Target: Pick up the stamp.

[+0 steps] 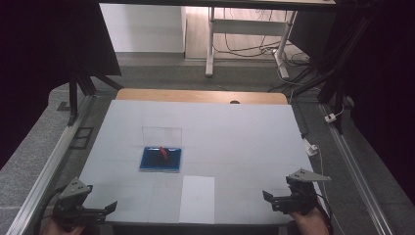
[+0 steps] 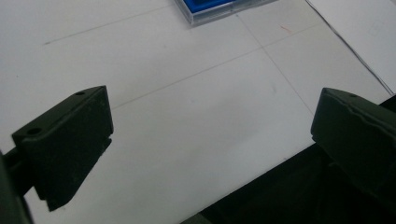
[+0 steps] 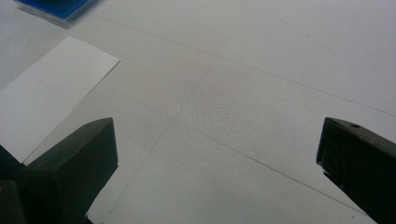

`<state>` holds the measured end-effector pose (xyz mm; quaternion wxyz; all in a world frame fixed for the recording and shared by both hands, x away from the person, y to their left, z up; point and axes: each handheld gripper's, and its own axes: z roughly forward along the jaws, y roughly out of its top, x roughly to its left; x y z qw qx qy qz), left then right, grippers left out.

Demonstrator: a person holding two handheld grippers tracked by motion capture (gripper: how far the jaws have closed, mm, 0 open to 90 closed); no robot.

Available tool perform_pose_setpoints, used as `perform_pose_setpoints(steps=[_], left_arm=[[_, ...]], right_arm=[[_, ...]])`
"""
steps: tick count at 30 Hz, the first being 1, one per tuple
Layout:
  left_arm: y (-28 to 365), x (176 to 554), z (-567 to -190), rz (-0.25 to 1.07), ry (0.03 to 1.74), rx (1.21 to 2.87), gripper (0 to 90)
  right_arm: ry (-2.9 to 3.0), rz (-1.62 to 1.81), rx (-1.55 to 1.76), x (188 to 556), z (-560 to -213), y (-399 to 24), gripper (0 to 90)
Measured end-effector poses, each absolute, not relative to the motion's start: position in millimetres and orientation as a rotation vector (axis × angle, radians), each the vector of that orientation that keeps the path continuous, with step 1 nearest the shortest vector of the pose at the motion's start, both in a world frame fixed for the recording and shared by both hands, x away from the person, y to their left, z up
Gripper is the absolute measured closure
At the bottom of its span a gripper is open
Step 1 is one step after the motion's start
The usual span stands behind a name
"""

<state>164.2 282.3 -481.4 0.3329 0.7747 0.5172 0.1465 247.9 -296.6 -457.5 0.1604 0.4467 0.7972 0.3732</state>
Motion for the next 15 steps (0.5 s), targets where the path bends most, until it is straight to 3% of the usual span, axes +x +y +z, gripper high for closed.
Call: perform_pose_setpoints(steps=[15], left_arm=[[282.3, 167.5, -481.5, 0.377, 1.338, 2.024, 0.0]], right_arm=[[2.3, 1.058, 1.271, 247.9, -458.0, -296.0, 0.0]])
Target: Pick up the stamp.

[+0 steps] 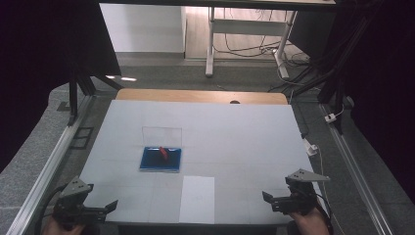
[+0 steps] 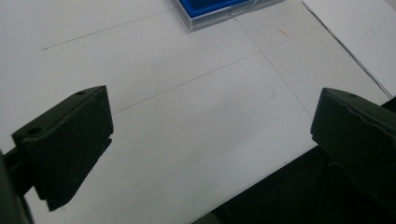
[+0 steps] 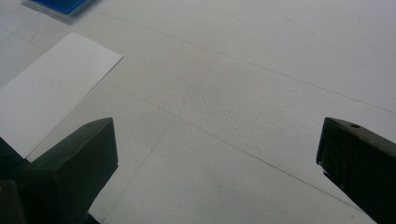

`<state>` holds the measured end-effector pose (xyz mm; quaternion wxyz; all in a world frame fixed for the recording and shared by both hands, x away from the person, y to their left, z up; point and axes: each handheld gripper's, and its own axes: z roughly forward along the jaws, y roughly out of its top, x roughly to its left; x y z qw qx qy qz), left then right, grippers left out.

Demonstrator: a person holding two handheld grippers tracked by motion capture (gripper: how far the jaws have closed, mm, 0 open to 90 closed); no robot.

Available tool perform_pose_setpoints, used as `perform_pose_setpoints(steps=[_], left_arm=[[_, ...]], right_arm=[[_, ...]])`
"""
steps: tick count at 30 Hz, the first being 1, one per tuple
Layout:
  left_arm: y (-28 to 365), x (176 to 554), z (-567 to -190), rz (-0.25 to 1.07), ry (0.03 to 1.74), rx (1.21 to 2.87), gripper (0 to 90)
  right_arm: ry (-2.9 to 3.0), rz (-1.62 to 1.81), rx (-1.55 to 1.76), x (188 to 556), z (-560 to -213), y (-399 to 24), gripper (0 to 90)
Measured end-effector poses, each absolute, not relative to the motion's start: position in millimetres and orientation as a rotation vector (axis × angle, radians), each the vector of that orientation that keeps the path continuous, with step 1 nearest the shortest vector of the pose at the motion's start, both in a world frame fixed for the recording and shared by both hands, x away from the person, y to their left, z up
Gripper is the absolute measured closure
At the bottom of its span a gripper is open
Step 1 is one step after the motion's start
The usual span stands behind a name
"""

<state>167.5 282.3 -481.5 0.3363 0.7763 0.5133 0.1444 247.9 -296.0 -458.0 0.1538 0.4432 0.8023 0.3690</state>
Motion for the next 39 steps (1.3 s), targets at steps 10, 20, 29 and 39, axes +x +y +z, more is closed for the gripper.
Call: perform_pose_setpoints(steps=[10, 20, 29, 39], left_arm=[[281, 169, -482, 0.375, 1.351, 2.036, 0.0], [274, 174, -475, 0.369, 1.307, 2.032, 0.0], [270, 188, -476, 0.313, 1.211, 2.044, 0.0], [260, 210, -477, 0.31, 1.156, 2.05, 0.0]], right_arm=[[2.315, 1.054, 1.257, 248, -458, -295, 0.0], [2.322, 1.051, 1.256, 248, -459, -295, 0.0], [2.333, 1.045, 1.249, 248, -459, -294, 0.0], [2.35, 1.035, 1.245, 249, -459, -293, 0.0]])
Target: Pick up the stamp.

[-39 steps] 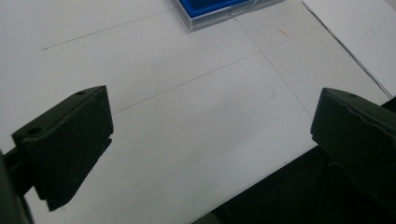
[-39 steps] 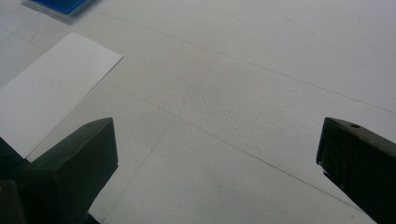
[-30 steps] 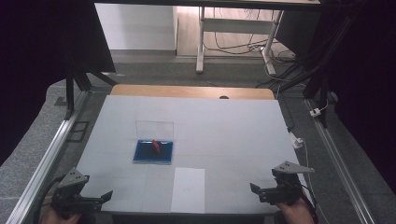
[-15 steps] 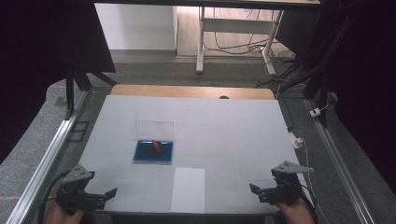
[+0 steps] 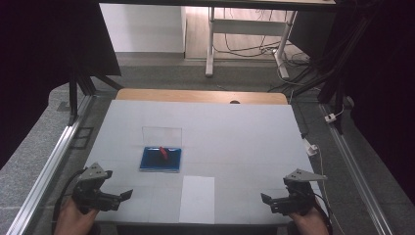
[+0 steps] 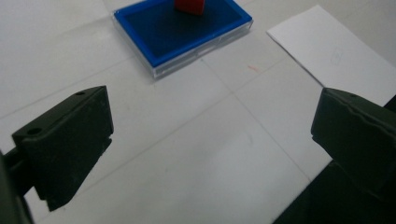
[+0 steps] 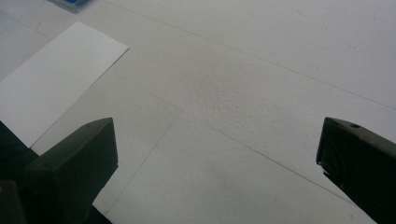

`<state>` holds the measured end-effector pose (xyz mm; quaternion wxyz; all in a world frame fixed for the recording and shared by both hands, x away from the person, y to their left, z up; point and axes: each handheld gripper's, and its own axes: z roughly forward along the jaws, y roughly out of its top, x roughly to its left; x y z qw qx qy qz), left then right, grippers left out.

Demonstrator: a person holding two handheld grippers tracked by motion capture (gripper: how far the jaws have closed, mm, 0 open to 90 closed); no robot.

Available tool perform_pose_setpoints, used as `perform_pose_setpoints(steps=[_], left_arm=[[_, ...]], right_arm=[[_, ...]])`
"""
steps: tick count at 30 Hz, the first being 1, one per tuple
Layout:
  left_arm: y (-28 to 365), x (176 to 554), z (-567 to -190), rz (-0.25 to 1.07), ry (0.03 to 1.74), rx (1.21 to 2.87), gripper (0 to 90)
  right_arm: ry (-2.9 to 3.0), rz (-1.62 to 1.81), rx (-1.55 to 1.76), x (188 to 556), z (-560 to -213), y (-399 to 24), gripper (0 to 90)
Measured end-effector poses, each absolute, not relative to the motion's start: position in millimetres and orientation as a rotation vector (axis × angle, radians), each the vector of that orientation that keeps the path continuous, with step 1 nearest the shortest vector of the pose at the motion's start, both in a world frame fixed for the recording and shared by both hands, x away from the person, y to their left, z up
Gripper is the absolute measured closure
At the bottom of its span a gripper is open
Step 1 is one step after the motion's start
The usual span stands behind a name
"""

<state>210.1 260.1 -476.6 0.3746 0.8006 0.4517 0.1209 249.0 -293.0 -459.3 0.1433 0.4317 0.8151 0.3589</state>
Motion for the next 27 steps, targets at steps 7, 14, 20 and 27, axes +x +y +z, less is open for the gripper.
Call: perform_pose_setpoints(steps=[7, 14, 20, 27], left_arm=[[252, 228, -478, 0.289, 1.124, 2.039, 0.0], [244, 247, -479, 0.278, 1.096, 2.048, 0.0], [238, 266, -481, 0.27, 1.107, 2.068, 0.0], [230, 283, -482, 0.288, 1.106, 2.069, 0.0]], right_arm=[[2.357, 1.031, 1.24, 249, -459, -293, 0.0], [2.37, 1.018, 1.225, 249, -460, -291, 0.0], [2.374, 1.021, 1.225, 249, -460, -291, 0.0], [2.378, 1.022, 1.219, 249, -460, -291, 0.0]])
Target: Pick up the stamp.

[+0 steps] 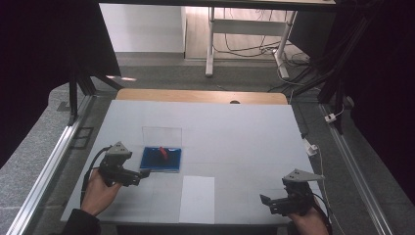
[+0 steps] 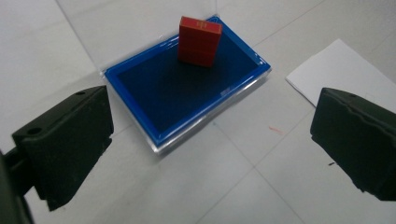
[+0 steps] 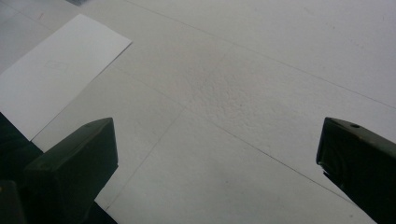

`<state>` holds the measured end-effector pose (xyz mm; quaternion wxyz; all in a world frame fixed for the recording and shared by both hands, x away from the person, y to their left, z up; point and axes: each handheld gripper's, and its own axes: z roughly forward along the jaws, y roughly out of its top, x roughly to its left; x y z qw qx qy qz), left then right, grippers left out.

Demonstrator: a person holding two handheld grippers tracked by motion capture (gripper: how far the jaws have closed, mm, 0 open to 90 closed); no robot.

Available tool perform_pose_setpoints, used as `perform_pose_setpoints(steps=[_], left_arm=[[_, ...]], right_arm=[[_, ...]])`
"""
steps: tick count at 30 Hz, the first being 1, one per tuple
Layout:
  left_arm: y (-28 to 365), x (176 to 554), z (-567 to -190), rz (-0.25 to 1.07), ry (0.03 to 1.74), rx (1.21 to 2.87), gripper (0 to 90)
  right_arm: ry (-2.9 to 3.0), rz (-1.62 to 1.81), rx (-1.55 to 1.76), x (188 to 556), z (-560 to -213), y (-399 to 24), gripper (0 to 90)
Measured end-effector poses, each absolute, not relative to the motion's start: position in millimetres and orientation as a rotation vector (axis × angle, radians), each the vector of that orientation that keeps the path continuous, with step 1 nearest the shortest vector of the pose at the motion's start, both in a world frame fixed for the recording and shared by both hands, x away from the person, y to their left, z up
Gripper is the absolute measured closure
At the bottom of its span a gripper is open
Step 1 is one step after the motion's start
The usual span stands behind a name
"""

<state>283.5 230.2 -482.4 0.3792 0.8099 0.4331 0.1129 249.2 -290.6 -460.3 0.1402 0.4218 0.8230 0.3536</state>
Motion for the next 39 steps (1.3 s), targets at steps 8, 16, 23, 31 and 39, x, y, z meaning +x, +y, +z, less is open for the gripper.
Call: perform_pose_setpoints(steps=[8, 16, 23, 31, 39], left_arm=[[218, 304, -484, 0.285, 1.07, 2.095, 0.0], [201, 325, -491, 0.279, 1.032, 2.152, 0.0], [189, 343, -496, 0.286, 1.025, 2.179, 0.0], [182, 358, -502, 0.297, 1.012, 2.227, 17.3], [182, 357, -498, 0.319, 0.998, 2.249, 43.6]], right_arm=[[2.384, 1.011, 1.212, 249, -460, -290, 0.0], [2.389, 1.011, 1.208, 249, -461, -290, 0.0], [2.395, 1.003, 1.2, 249, -461, -290, 0.0], [2.397, 1.002, 1.199, 249, -461, -290, 0.0], [2.396, 0.998, 1.195, 249, -461, -288, 0.0]])
